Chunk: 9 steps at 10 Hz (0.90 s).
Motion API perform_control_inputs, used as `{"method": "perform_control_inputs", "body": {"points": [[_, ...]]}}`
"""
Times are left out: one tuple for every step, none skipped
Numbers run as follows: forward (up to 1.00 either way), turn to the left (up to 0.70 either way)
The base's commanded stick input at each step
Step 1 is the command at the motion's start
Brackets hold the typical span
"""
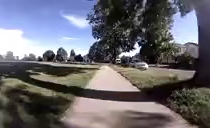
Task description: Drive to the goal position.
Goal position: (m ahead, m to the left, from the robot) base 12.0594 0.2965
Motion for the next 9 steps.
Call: {"method": "perform_control_inputs", "body": {"points": [[1.0, 0.0], [1.0, 0.0], [1.0, 0.15], [1.0, 0.29], [1.0, 0.15], [1.0, 0.02], [1.0, 0.0], [1.0, 0.0], [1.0, 0.01]]}}
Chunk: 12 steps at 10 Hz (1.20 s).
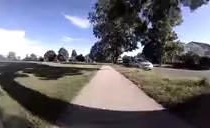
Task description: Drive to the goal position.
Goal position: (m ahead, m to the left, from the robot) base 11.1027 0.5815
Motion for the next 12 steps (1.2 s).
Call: {"method": "perform_control_inputs", "body": {"points": [[1.0, 0.01], [1.0, 0.0], [1.0, 0.0], [1.0, 0.01], [1.0, 0.02], [1.0, 0.0], [1.0, 0.0], [1.0, 0.0], [1.0, 0.0], [1.0, 0.0], [1.0, -0.15], [1.0, -0.32]]}}
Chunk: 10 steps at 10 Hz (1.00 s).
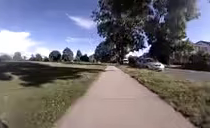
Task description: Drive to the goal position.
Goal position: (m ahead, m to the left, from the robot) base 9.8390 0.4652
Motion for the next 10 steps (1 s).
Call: {"method": "perform_control_inputs", "body": {"points": [[1.0, -0.02], [1.0, 0.0], [1.0, 0.0], [1.0, 0.0], [1.0, 0.0], [1.0, 0.0], [1.0, 0.0], [1.0, 0.0], [1.0, 0.0], [1.0, 0.0]]}}
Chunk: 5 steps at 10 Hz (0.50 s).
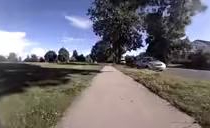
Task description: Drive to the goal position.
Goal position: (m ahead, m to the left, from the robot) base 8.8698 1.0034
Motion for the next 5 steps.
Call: {"method": "perform_control_inputs", "body": {"points": [[1.0, 0.0], [1.0, 0.0], [1.0, 0.0], [1.0, 0.0], [1.0, 0.0]]}}
